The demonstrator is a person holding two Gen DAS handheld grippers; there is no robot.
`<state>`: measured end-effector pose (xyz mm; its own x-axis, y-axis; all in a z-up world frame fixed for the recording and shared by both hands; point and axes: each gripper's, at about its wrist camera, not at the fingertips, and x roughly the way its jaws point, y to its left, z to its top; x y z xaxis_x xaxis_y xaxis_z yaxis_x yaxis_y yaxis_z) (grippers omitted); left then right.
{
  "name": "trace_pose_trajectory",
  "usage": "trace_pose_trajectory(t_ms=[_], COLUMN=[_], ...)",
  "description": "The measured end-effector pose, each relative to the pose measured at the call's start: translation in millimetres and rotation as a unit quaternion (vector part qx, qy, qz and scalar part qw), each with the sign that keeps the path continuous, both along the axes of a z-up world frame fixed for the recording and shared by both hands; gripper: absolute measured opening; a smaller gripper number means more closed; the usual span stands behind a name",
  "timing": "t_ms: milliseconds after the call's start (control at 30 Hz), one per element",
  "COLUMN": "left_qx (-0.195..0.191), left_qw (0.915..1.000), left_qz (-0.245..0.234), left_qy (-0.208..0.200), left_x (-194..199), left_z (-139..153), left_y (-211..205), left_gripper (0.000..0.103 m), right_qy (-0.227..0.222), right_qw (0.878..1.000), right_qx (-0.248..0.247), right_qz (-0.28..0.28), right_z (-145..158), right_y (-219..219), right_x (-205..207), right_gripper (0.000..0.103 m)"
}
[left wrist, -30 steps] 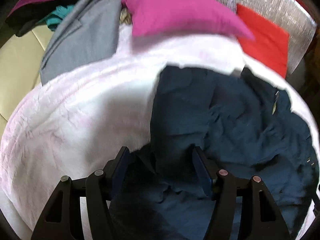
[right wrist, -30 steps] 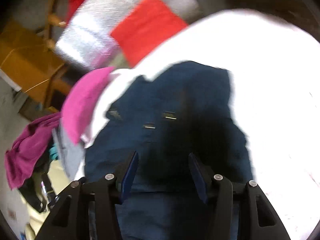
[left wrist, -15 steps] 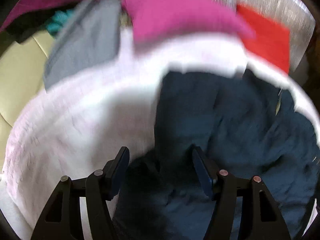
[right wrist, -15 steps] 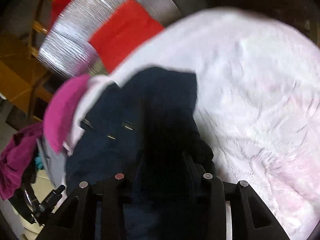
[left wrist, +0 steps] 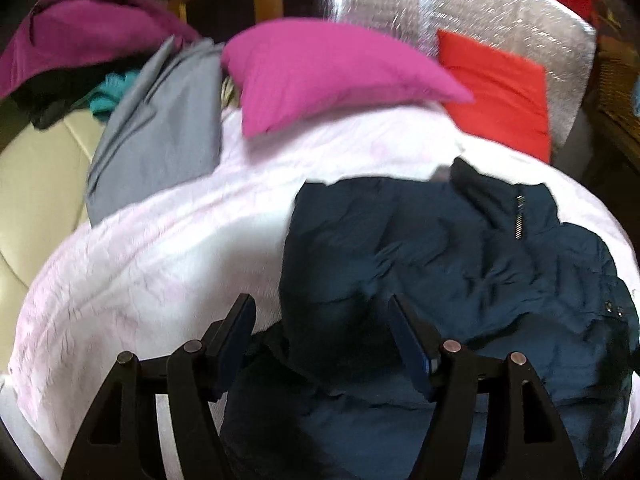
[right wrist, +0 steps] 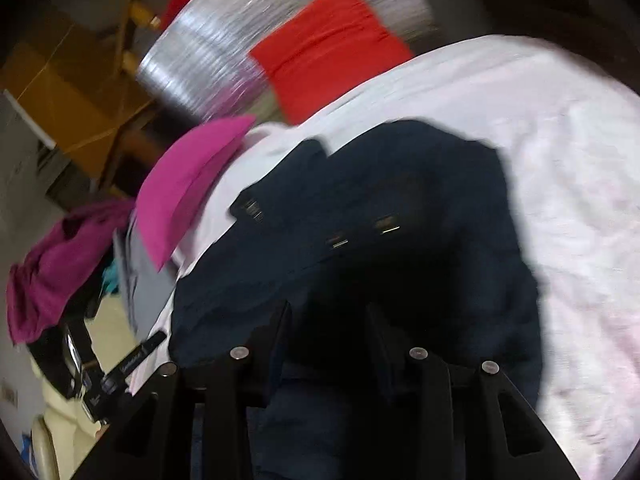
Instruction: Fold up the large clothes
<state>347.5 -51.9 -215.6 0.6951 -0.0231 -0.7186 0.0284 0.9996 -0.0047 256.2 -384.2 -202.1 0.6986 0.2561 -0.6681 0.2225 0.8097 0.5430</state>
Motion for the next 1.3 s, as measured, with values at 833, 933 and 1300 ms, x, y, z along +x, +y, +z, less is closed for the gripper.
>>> trace_pose_trajectory(t_ms=[833, 933, 1300], left_qx=[0.017, 0.018, 0.014], left_qw=[0.9982, 0.9979, 0.9968], left_qz=[-0.03, -0.032, -0.036], left_qy=[-0.05, -0.054, -0.069], left_x=[-19, -20, -25], left_z=[15, 16, 22], left_y=[-18, -20, -21], left_gripper=[0.069, 0.069, 0.069], right_qy=[0.061, 0.056, 0.019], right_qw=[0.995, 0.995, 0.997], right_qx=[-0.072, -0.076, -0.076], right_qz=[-0.017, -0.017, -0.013], right_z=[-26, -35, -44], right_y=[-20, -18, -18], right_x=[-6, -2, -9], right_gripper=[0.05, 0.05, 0.05])
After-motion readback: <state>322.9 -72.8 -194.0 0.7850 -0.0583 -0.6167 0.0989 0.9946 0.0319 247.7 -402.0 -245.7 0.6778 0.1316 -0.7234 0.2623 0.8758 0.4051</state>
